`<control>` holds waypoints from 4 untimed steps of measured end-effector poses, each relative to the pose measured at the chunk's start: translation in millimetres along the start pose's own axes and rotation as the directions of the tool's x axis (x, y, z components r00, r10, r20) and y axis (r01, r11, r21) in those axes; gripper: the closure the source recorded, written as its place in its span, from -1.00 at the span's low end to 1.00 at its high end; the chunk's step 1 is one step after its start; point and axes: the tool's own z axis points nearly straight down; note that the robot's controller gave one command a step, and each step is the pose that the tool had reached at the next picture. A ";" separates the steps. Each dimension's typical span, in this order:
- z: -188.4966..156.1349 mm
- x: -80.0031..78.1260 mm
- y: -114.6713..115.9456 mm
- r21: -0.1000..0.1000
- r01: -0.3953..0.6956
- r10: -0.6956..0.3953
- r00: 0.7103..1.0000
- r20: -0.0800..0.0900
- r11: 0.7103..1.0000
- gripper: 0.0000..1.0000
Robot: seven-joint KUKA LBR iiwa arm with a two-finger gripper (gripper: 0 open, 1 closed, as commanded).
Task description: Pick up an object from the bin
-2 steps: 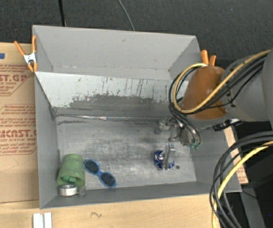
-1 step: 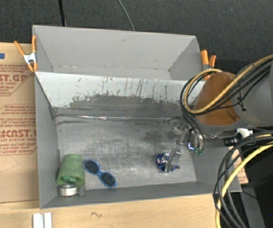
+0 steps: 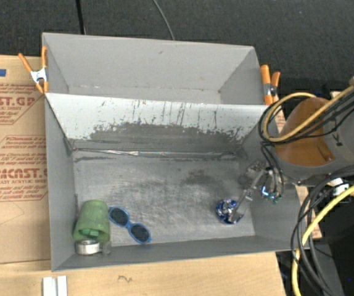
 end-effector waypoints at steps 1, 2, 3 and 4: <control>0.4 15.7 15.2 0.010 -0.173 0.172 0.985 0.009 0.985 -1.00; 1.1 14.0 34.8 0.011 -0.442 0.442 0.897 0.007 0.897 -1.00; -0.9 12.8 35.5 0.008 -0.441 0.440 0.898 0.009 0.898 1.00; -95.9 10.9 37.7 0.006 -0.439 0.439 0.899 0.011 0.899 1.00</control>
Offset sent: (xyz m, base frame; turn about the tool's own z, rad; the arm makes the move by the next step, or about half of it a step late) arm -0.0081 0.0211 -0.0018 0.1743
